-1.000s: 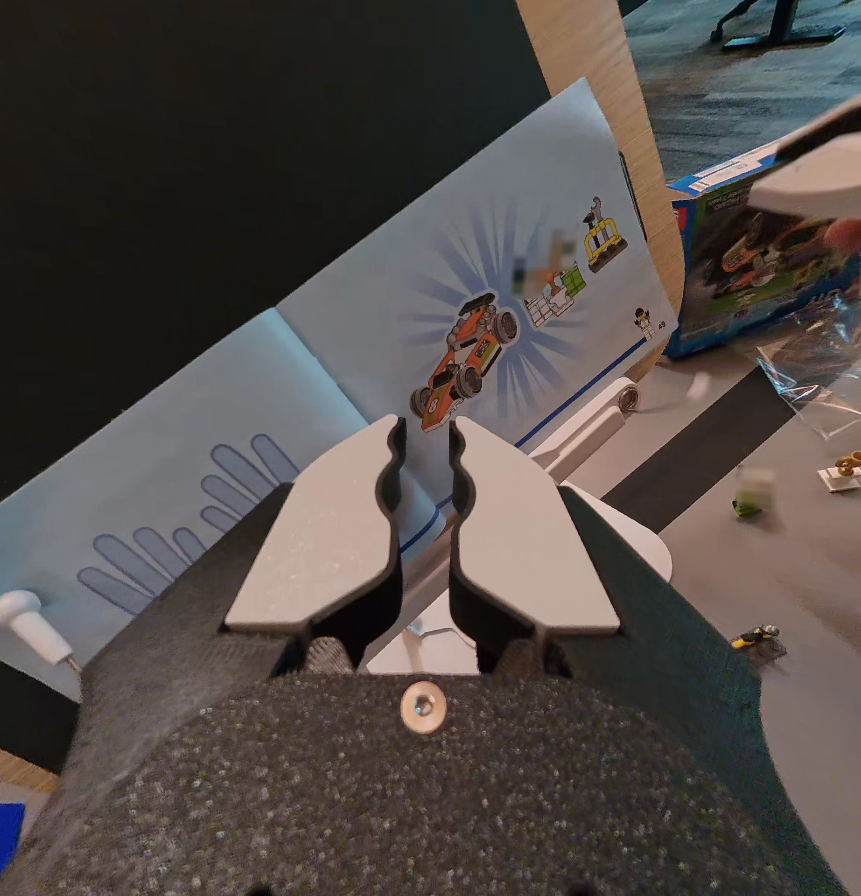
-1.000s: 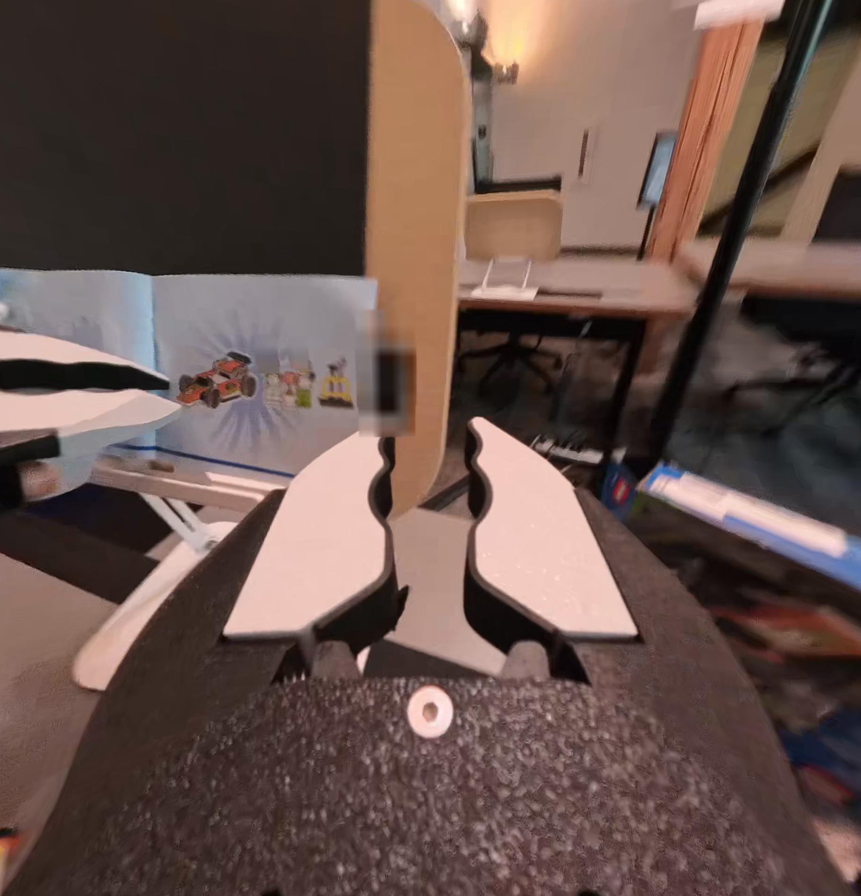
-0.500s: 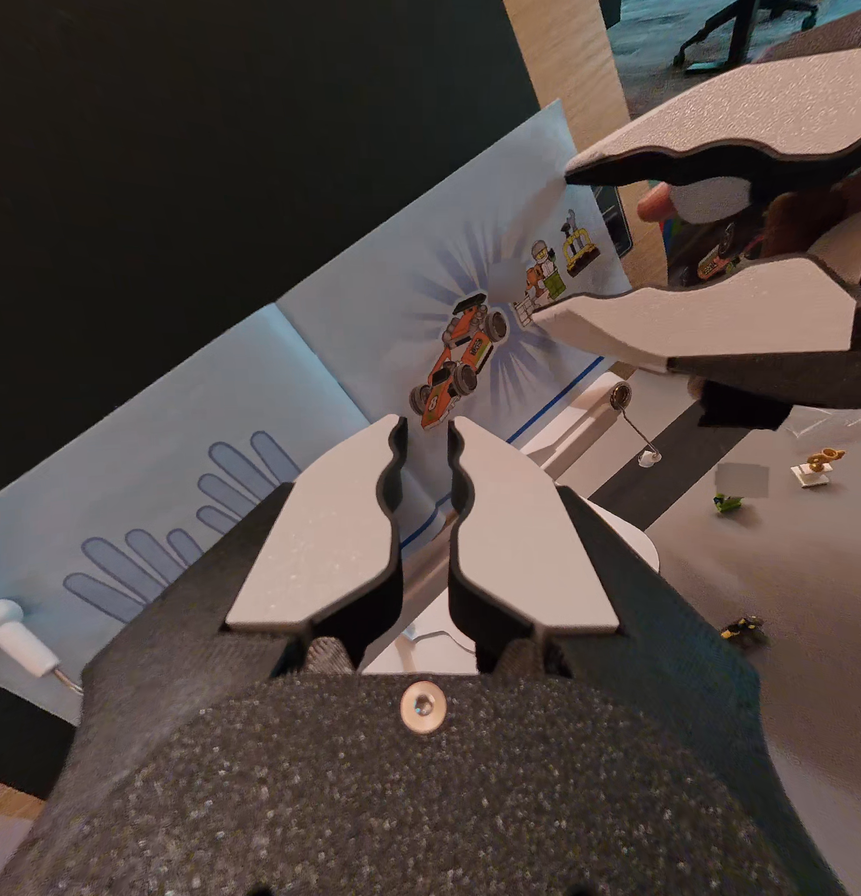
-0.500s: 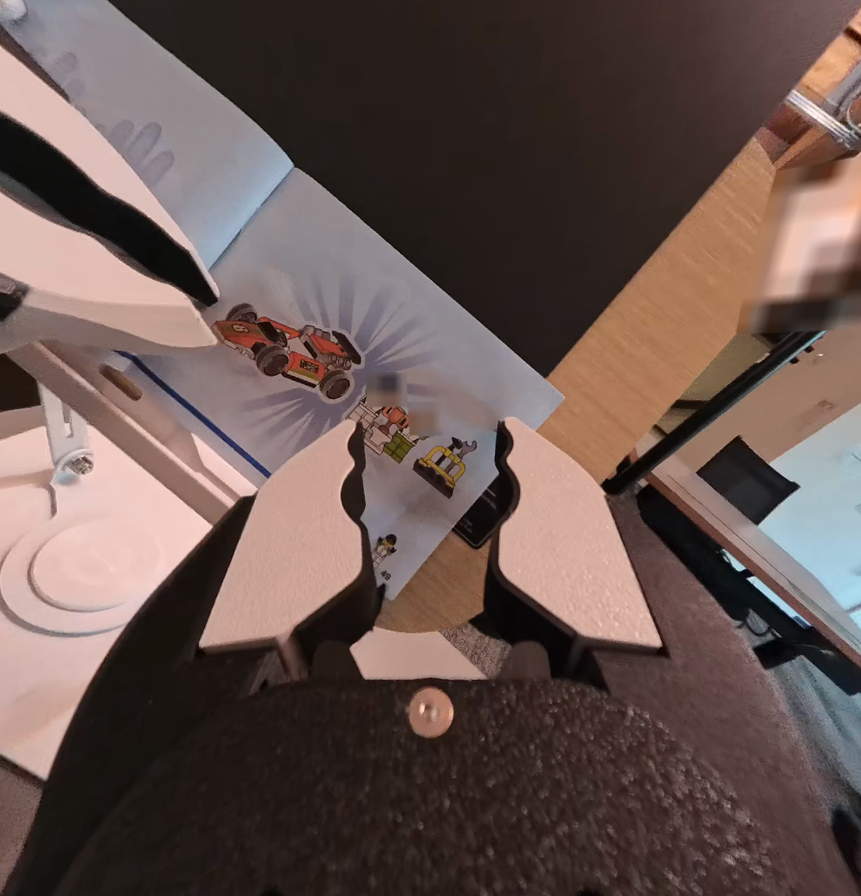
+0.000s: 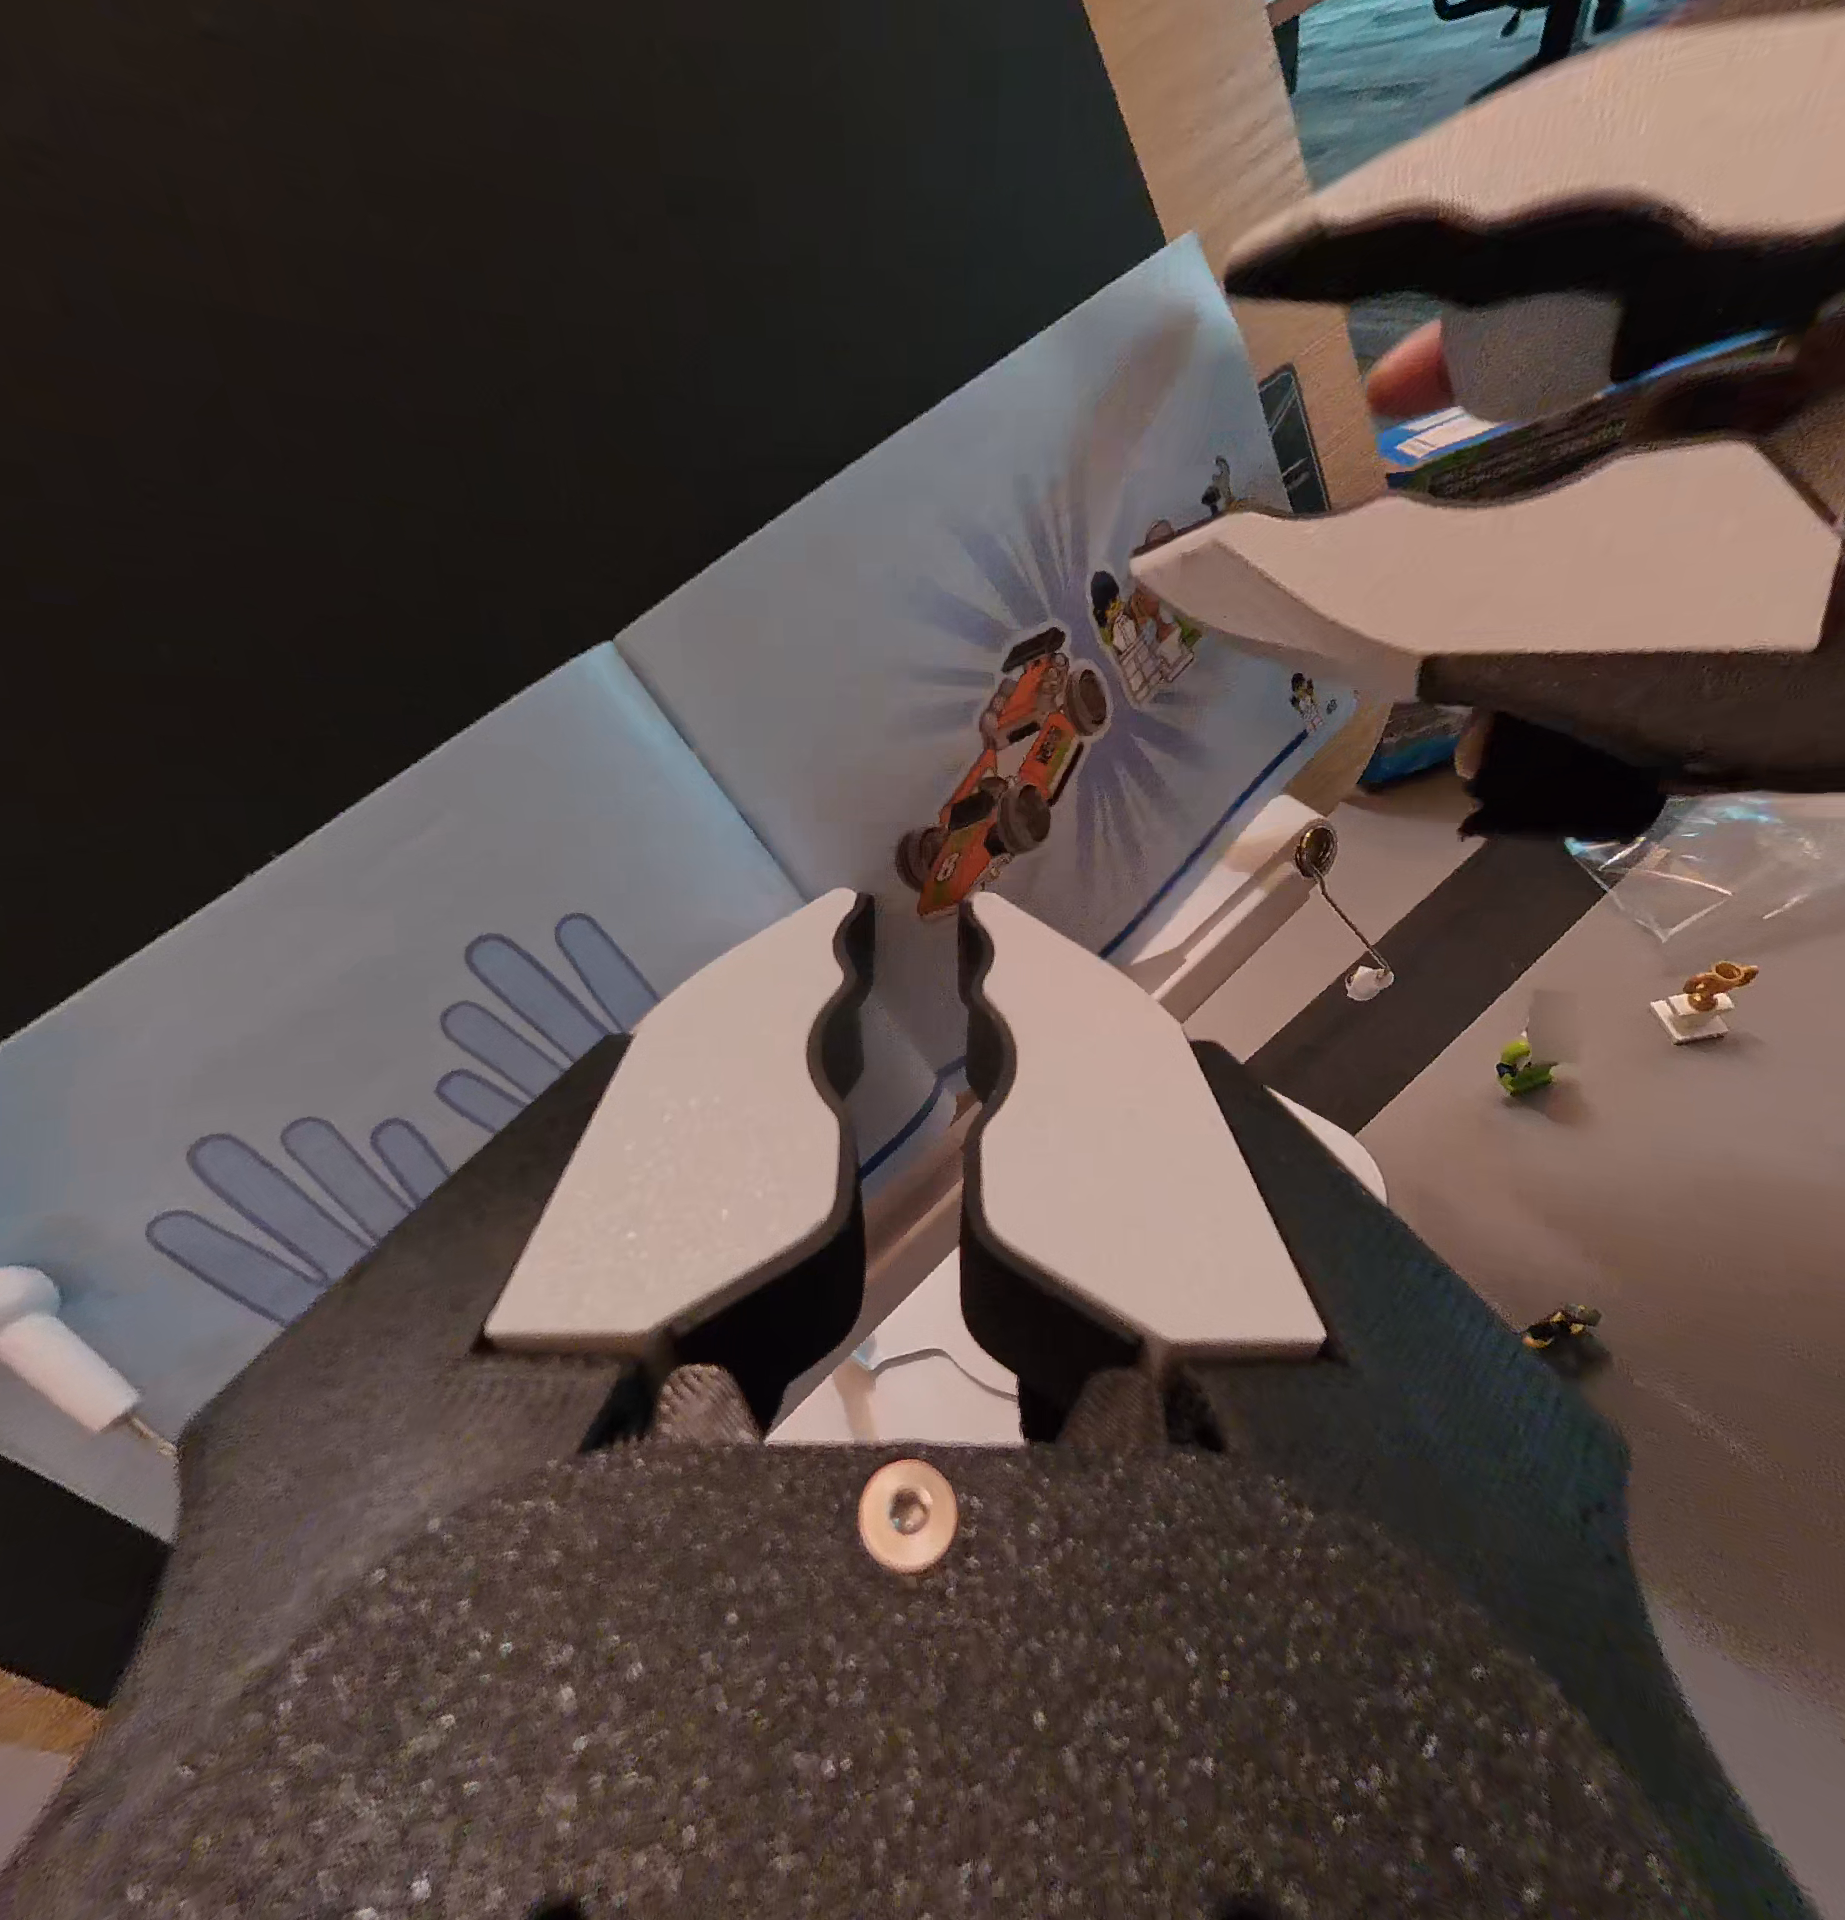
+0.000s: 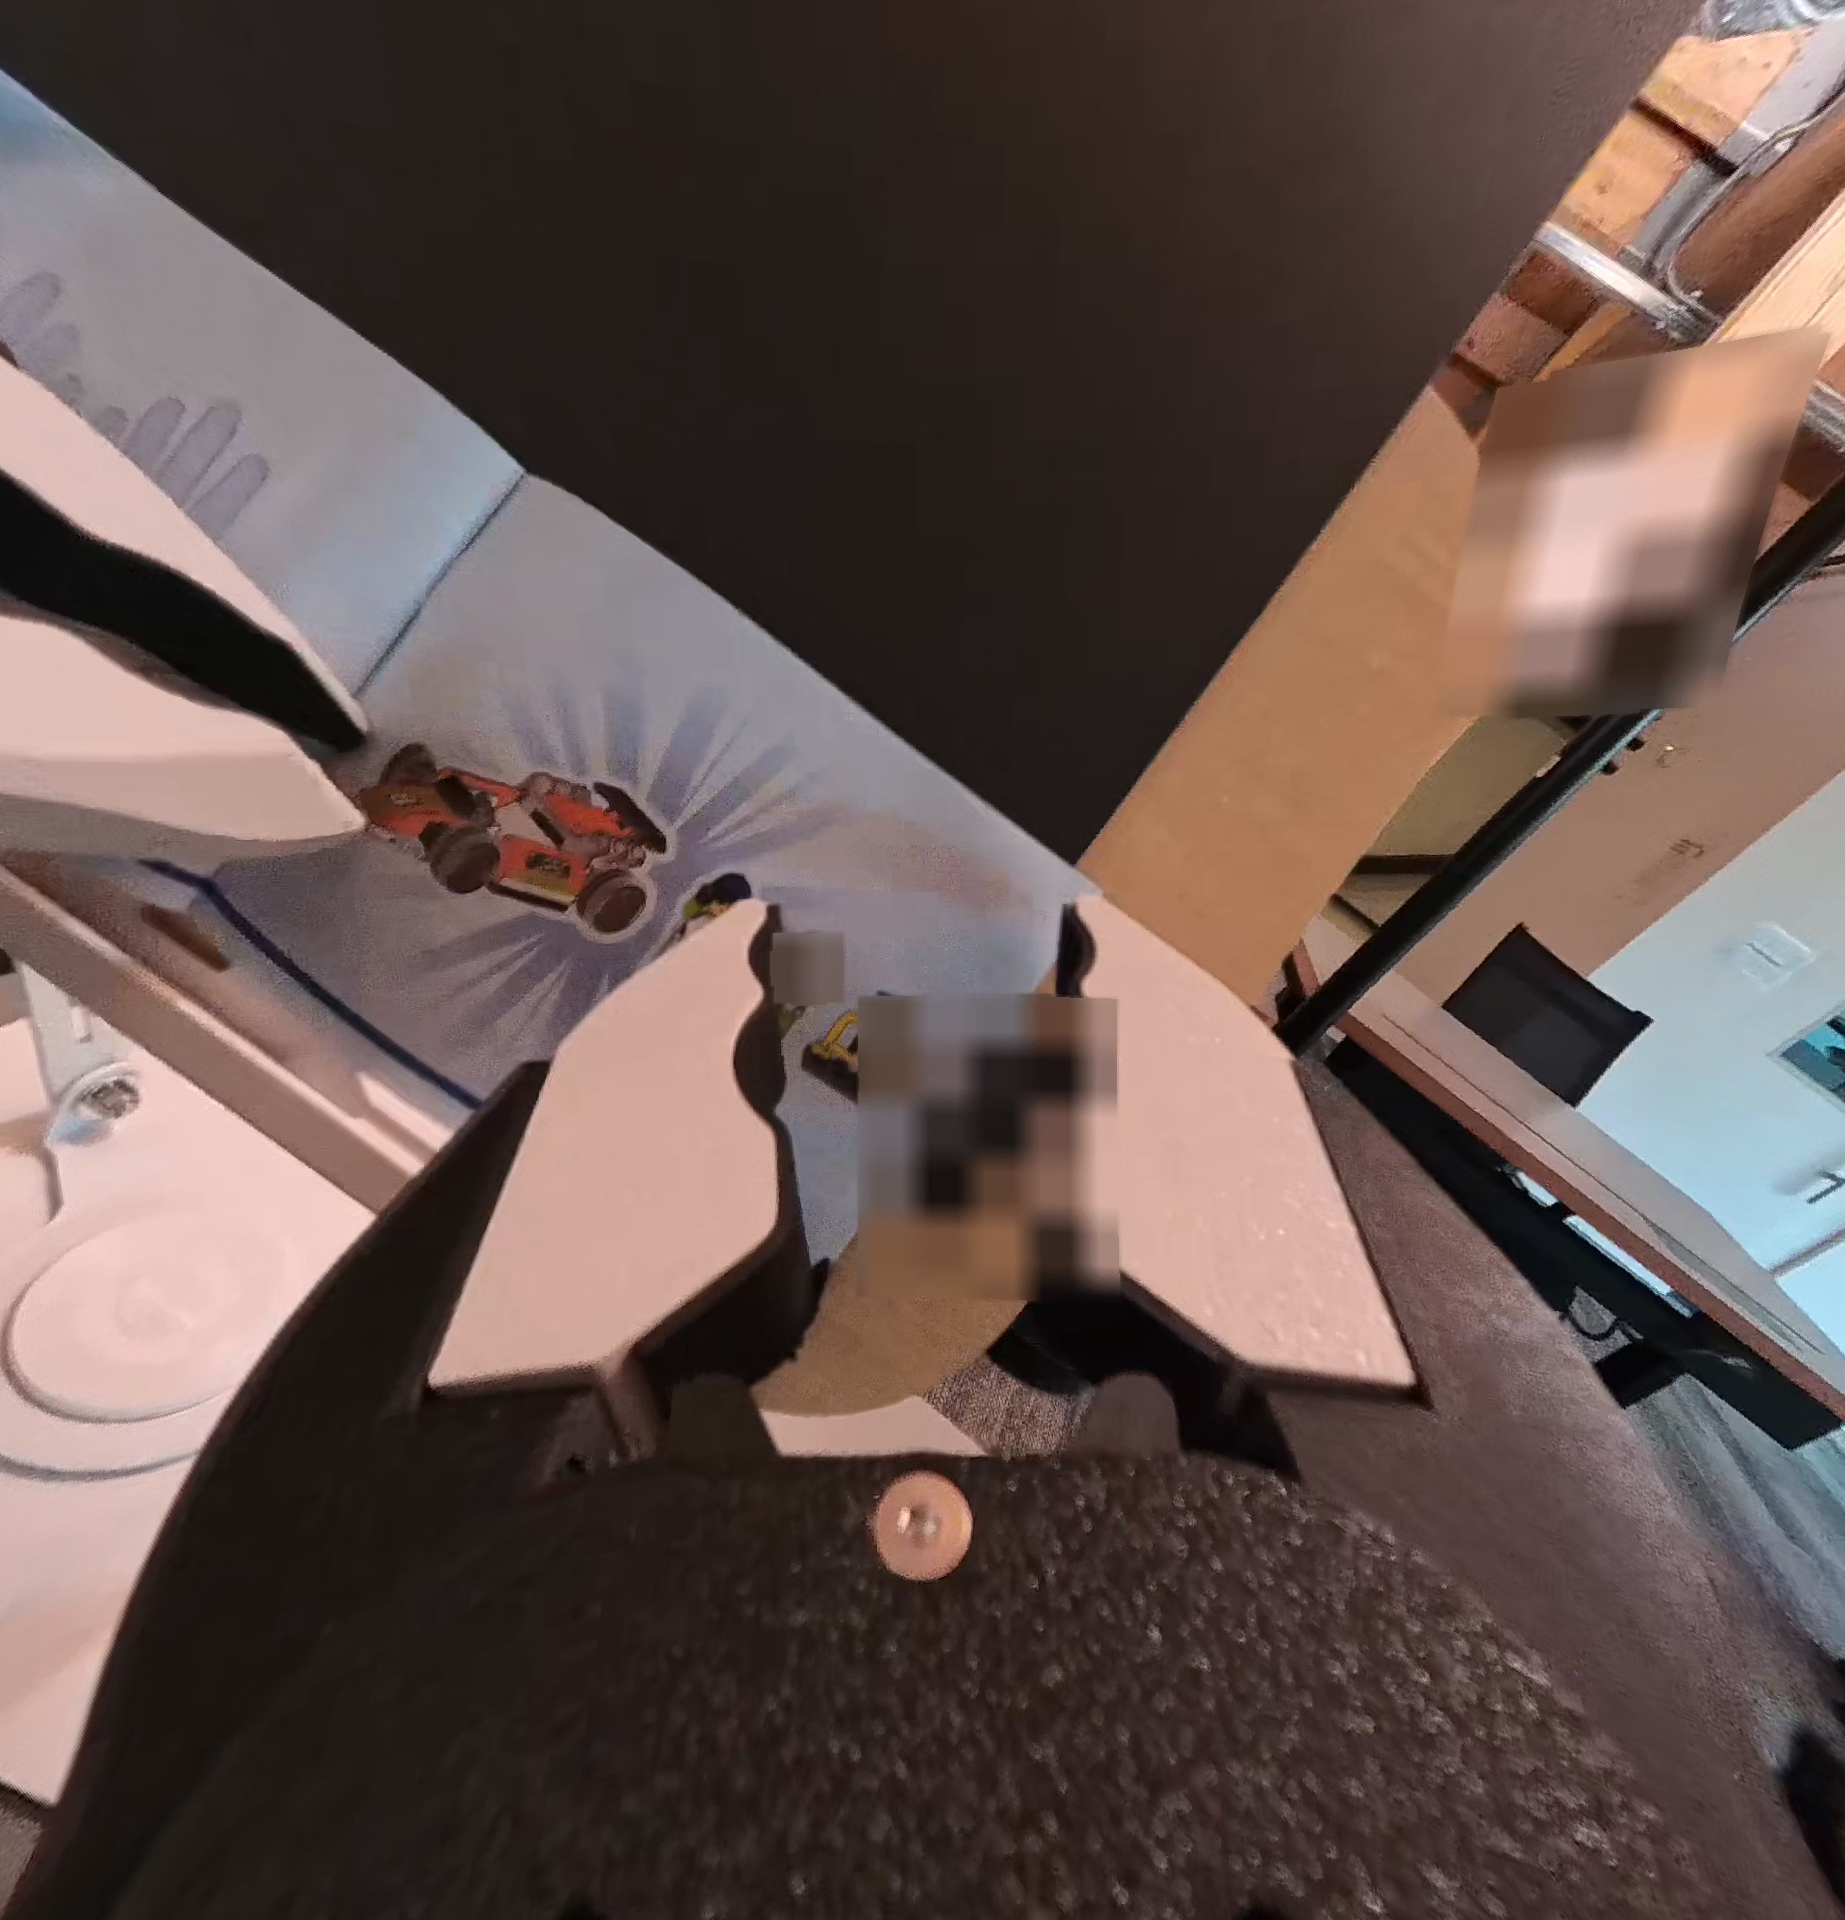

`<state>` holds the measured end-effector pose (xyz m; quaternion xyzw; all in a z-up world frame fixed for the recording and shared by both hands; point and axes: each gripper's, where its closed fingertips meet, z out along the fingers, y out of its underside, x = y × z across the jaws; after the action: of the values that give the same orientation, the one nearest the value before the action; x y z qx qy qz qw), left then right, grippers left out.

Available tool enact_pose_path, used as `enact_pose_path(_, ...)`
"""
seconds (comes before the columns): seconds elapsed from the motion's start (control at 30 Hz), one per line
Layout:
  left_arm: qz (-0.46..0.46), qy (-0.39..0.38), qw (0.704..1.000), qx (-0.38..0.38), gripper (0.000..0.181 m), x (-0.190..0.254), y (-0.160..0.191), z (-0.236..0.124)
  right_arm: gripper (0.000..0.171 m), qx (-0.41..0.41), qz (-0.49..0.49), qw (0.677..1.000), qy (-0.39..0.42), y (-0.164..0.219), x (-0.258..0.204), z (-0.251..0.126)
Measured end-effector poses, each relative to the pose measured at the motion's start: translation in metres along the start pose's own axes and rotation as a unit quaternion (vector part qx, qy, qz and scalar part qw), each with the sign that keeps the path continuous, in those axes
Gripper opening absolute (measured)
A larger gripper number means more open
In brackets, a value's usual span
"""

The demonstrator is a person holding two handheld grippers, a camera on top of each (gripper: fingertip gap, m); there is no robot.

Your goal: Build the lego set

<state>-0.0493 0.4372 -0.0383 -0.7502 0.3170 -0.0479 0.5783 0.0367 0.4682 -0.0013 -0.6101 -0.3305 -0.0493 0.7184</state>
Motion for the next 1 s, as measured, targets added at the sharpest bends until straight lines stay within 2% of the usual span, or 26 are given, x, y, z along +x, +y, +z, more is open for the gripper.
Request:
enact_pose_path(0.07,0.002,-0.001,1.000,0.000,0.015,0.000,0.000,0.000,0.054,-0.018,-0.008,1.000,-0.007,0.002,0.001,0.006)
enact_pose_path(0.2,-0.003,0.000,1.000,0.000,0.015,-0.001,0.001,0.001,0.045,-0.019,-0.012,1.000,-0.021,0.003,-0.001,0.010)
enact_pose_path(0.23,-0.004,0.001,1.000,0.001,0.015,-0.001,0.001,0.001,0.040,-0.020,-0.010,1.000,-0.017,0.004,0.000,0.009)
enact_pose_path(0.3,-0.006,0.002,1.000,0.003,0.015,-0.001,0.001,0.000,0.019,-0.021,-0.007,1.000,-0.016,0.005,0.000,0.008)
enact_pose_path(0.43,-0.008,0.000,1.000,0.009,0.016,0.000,-0.001,-0.004,0.003,-0.021,-0.026,0.999,-0.012,0.005,-0.008,0.004)
enact_pose_path(0.57,-0.015,0.008,1.000,0.022,0.017,0.002,-0.005,-0.013,0.003,0.004,-0.087,0.996,0.032,-0.005,-0.011,-0.006)
enact_pose_path(0.7,-0.031,0.034,0.998,0.042,0.020,0.010,-0.015,-0.021,0.014,0.021,-0.168,0.983,0.076,-0.009,-0.019,-0.016)
enact_pose_path(0.9,-0.044,0.070,0.995,0.048,0.025,0.026,-0.026,-0.017,0.017,0.049,-0.219,0.970,0.095,-0.014,-0.028,-0.031)
enact_pose_path(1.0,-0.075,0.116,0.988,0.065,0.025,0.041,-0.036,-0.016,0.021,0.062,-0.245,0.962,0.100,-0.016,-0.033,-0.038)
